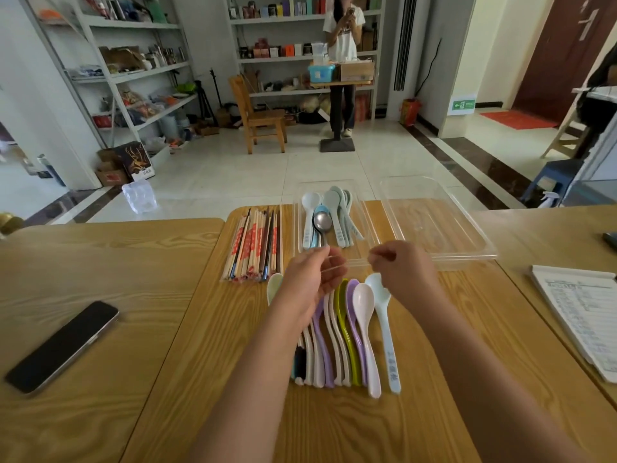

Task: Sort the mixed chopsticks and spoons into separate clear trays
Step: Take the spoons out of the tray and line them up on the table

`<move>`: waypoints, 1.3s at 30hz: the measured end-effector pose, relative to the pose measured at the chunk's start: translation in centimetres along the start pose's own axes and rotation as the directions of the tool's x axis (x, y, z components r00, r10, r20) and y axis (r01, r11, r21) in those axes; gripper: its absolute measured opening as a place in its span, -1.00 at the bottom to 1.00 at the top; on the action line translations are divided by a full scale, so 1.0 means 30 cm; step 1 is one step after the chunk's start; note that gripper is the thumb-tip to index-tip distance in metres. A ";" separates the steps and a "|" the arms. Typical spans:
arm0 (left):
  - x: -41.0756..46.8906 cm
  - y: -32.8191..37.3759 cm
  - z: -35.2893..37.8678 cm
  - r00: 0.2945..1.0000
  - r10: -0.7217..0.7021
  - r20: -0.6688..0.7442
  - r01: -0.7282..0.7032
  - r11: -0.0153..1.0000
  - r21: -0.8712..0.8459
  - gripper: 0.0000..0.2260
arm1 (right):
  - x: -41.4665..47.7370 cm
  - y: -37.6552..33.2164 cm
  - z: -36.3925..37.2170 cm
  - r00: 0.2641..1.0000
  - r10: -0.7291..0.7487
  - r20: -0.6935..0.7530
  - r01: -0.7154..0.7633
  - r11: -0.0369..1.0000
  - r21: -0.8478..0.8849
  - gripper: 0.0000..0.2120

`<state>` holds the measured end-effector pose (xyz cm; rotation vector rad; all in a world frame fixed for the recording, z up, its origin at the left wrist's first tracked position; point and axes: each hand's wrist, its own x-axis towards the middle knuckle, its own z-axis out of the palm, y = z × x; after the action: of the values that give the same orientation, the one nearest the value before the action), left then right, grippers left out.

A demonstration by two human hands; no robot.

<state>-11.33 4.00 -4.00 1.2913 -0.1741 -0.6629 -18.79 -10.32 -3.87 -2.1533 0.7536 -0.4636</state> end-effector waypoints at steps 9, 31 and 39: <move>0.240 0.118 -0.029 0.996 -0.012 -0.083 0.018 0.996 0.082 -0.80 | 0.358 -0.137 0.151 0.997 -0.027 0.078 0.042 0.979 -0.201 -0.86; 0.378 0.151 -0.078 0.995 -0.029 -0.094 0.032 0.999 0.031 -0.80 | 0.589 -0.163 0.346 0.998 0.003 0.069 0.030 0.876 -0.481 -0.93; 0.239 0.175 -0.055 0.997 0.019 -0.074 -0.020 1.000 -0.014 -0.79 | 0.512 -0.182 0.196 0.998 -0.024 0.052 0.038 0.955 -0.294 -0.88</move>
<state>-2.92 2.10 -1.31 1.2964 -0.1206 -0.5982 -1.99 -14.21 -2.09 -2.4475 0.8044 -0.3308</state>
